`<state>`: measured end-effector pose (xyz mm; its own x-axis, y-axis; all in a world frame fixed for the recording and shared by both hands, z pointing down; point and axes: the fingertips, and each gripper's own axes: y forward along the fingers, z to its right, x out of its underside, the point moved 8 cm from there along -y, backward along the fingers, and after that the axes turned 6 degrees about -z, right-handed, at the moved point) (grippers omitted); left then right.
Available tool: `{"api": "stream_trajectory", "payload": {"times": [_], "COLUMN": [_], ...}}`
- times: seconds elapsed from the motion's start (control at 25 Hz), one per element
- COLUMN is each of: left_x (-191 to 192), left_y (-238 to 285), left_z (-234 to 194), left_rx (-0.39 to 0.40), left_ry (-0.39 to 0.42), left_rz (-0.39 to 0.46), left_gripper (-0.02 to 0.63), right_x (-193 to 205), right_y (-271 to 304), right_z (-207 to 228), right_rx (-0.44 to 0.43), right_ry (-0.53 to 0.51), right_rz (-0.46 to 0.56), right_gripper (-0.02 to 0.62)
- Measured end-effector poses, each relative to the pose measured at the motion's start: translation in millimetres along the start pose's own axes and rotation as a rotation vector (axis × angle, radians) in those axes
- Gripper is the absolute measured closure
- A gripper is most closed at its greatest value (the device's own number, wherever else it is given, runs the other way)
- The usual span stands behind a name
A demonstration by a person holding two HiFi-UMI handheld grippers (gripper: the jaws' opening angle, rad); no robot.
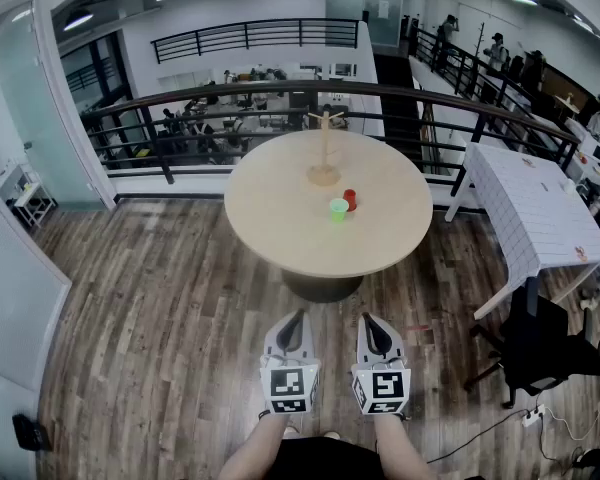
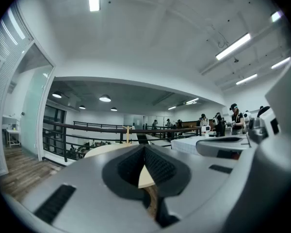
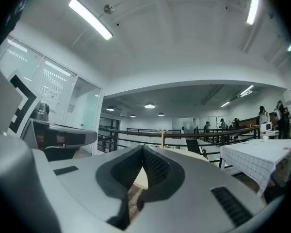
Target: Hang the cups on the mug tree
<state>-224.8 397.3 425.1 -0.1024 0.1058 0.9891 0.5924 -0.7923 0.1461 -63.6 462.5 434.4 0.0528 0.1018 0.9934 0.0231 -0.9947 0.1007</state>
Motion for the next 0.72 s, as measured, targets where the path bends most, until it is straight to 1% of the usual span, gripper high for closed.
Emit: {"api": "stream_trajectory", "payload": {"times": [0.28, 0.4, 0.48, 0.64, 0.72], "left_x": [-1, 1, 2, 4, 4], "left_y": [-5, -7, -7, -1, 4], "left_z": [11, 15, 20, 37, 46], "left_rx": [0.002, 0.000, 0.010, 0.032, 0.049], "left_ry": [-0.004, -0.006, -0.009, -0.014, -0.014], "left_rz": [-0.004, -0.008, -0.015, -0.029, -0.032], "left_gripper": [0.594, 0.594, 0.594, 0.594, 0.594], "right_x": [0, 0, 3, 9, 10], "right_y": [-9, -15, -18, -27, -32], "right_z": [1, 2, 4, 16, 26], "right_rx": [-0.018, -0.021, -0.027, -0.023, -0.008], "right_ry": [-0.014, 0.010, 0.039, 0.036, 0.044], "right_rz": [-0.001, 0.004, 0.002, -0.018, -0.021], "right_gripper": [0.586, 0.586, 0.586, 0.586, 0.586]}}
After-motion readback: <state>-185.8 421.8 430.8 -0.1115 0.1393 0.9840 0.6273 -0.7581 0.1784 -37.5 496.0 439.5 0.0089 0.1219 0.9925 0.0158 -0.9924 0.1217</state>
